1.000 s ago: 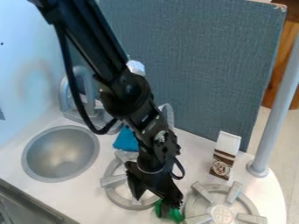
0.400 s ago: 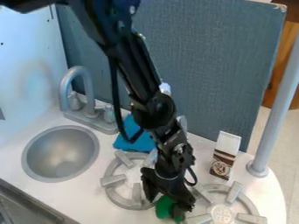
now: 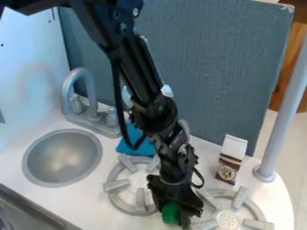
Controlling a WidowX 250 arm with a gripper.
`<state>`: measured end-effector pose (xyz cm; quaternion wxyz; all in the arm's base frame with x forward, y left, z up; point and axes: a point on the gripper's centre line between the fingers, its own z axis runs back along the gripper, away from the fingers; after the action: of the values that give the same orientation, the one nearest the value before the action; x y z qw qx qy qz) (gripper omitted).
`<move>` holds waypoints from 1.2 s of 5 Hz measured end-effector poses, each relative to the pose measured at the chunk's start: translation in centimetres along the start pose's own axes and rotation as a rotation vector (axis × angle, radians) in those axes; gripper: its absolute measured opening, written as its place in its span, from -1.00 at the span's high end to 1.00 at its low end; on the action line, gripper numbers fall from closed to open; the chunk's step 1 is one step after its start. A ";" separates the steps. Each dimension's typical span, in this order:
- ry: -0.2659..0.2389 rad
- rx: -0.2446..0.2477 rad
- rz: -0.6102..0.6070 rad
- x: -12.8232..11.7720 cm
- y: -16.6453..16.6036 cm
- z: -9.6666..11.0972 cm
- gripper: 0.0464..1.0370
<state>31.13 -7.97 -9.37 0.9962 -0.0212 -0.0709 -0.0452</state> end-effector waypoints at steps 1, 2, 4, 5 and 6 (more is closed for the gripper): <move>-0.004 -0.005 0.007 -0.3 0.1 0.2 -0.46; -0.032 -0.021 0.041 0.5 0.7 2.9 -0.30; -0.146 -0.033 0.095 5.9 2.6 7.2 -0.30; -0.149 -0.006 0.120 8.3 3.7 6.3 -0.30; -0.155 0.008 0.138 11.1 4.4 4.7 -0.30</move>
<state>41.81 -4.28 -3.28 0.9886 -0.0254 -0.1463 0.0257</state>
